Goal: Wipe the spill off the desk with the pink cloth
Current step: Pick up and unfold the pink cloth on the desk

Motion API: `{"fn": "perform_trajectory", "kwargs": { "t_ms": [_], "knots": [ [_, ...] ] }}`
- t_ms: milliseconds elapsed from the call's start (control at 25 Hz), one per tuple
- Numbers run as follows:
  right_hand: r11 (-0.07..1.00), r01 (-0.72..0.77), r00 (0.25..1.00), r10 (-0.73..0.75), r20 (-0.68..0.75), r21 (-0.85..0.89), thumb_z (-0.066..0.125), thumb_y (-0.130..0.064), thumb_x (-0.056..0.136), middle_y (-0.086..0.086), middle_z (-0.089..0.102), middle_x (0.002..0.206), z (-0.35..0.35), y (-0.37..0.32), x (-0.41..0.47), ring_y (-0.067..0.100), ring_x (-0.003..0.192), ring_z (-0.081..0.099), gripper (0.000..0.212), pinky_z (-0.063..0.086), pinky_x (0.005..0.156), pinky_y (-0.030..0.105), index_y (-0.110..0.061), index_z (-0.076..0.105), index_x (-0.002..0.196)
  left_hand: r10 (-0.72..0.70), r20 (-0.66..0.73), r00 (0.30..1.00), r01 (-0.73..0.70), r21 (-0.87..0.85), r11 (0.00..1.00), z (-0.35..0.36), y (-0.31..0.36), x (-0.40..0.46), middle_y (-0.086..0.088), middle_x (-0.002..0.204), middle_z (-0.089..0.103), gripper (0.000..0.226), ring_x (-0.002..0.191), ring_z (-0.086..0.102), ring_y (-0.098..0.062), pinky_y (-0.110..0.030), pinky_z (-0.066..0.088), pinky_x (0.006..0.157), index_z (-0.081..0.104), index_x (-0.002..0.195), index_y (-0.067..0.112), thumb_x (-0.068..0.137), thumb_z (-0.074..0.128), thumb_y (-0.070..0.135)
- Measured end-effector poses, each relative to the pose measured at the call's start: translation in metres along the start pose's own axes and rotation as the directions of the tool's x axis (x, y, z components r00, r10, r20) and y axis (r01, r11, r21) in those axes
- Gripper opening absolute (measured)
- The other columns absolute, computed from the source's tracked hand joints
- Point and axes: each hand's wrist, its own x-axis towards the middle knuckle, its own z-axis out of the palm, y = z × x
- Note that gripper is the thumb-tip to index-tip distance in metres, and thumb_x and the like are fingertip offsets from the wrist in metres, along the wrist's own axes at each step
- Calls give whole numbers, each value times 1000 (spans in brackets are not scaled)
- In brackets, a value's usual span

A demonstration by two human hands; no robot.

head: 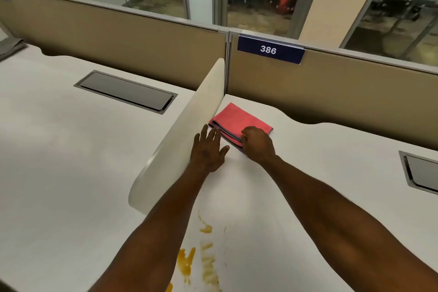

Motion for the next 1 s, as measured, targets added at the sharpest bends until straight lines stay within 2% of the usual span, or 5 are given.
{"fn": "perform_trajectory", "kwargs": {
  "t_ms": [280, 480, 640, 840, 1000],
  "knots": [
    [999, -18, 992, 23, 121, -44, 61, -24, 103, 12, 72, 109, 11, -5, 29, 29, 101, 68, 24, 50, 81, 31, -8, 73, 117, -3, 27, 1000, 3, -5, 1000, 16, -7, 13, -9, 167, 25, 72, 158, 5, -29, -48, 12, 126, 22, 160, 10, 104, 33, 55],
    [997, -48, 994, 54, 98, -63, 64, -24, 102, 11, 74, 104, 18, -4, 27, 27, 93, 68, 23, 56, 87, 35, -8, 75, 113, -20, -43, 999, 17, -57, 998, 24, -9, 15, -12, 138, 60, 60, 139, 43, -31, -42, 31, 112, 47, 147, 8, 104, 38, 50],
    [997, -63, 994, 65, 88, -33, 65, -32, 100, 10, 75, 97, 21, -4, 20, 24, 88, 65, 27, 54, 80, 34, -9, 77, 106, -102, -136, 985, 76, -188, 979, 26, -3, 14, -12, 124, 65, 47, 119, 56, -31, -40, 38, 100, 57, 135, 9, 104, 44, 42],
    [997, -73, 984, 72, 162, 2, 67, -32, 98, 8, 77, 104, 15, 0, 16, 24, 96, 67, 29, 54, 86, 34, -11, 79, 112, -256, -86, 963, 203, -396, 896, 21, 5, 22, -13, 121, 69, 45, 117, 57, -33, -42, 45, 98, 55, 138, 11, 98, 56, 31],
    [978, -120, 987, 99, 128, 172, 68, -30, 98, 9, 78, 109, 15, 5, 15, 25, 104, 69, 28, 52, 92, 33, -10, 80, 114, -363, -33, 931, 247, -674, 696, 18, 13, 25, -9, 113, 75, 33, 107, 68, -30, -35, 53, 88, 66, 124, 13, 94, 66, 26]
  ]
}}
